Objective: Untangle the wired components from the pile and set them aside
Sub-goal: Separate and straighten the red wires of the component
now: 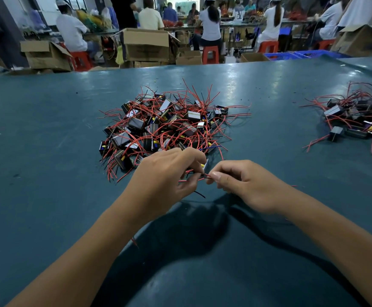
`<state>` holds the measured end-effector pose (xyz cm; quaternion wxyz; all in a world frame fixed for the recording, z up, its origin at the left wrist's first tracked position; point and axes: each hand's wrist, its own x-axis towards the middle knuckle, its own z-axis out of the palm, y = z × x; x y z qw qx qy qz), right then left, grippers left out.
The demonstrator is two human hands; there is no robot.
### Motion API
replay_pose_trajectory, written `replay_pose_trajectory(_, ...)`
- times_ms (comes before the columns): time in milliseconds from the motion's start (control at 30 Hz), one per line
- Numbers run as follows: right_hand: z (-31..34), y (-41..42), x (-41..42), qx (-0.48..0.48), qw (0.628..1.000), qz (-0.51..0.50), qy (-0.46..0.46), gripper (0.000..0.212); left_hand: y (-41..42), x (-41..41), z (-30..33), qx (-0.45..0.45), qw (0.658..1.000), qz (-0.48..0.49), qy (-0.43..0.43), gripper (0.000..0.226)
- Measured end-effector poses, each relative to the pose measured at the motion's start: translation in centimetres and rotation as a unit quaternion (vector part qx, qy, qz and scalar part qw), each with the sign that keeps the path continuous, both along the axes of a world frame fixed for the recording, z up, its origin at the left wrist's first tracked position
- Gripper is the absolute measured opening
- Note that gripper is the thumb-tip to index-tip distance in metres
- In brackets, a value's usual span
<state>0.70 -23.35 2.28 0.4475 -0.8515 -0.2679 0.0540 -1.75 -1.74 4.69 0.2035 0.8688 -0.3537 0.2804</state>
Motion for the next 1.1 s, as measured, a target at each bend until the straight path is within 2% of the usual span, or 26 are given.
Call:
replay_pose_trajectory(100, 0.09, 0.12, 0.13, 0.004, 1.000, -0.009, 0.005, 0.021, -0.02, 0.24, 0.05, 0.064, 0.994, 0.007, -0.087, 0.013)
replay_pose_trajectory(167, 0.13, 0.21, 0.16, 0.020, 1.000, -0.003, 0.014, 0.020, 0.02, 0.33, 0.02, 0.070, 0.993, 0.004, -0.094, 0.013)
replay_pose_trajectory(400, -0.11, 0.28, 0.47, 0.067, 0.997, -0.013, 0.024, 0.016, 0.00, 0.54, -0.47, -0.047, 0.995, 0.036, 0.075, 0.023)
replay_pose_trajectory(667, -0.02, 0.48, 0.46, 0.059, 0.998, -0.022, -0.013, 0.017, -0.10, 0.66, -0.52, -0.047, 0.986, 0.073, 0.143, 0.018)
replay_pose_trajectory(933, 0.07, 0.16, 0.64, 0.066, 0.998, -0.011, -0.014, 0.013, 0.28, 0.80, -0.18, -0.151, 0.940, 0.009, 0.307, 0.009)
replay_pose_trajectory(1100, -0.01, -0.11, 0.82, 0.072, 0.997, 0.003, -0.001, 0.012, 0.11, 1.09, -0.32, -0.193, 0.916, -0.010, 0.352, 0.003)
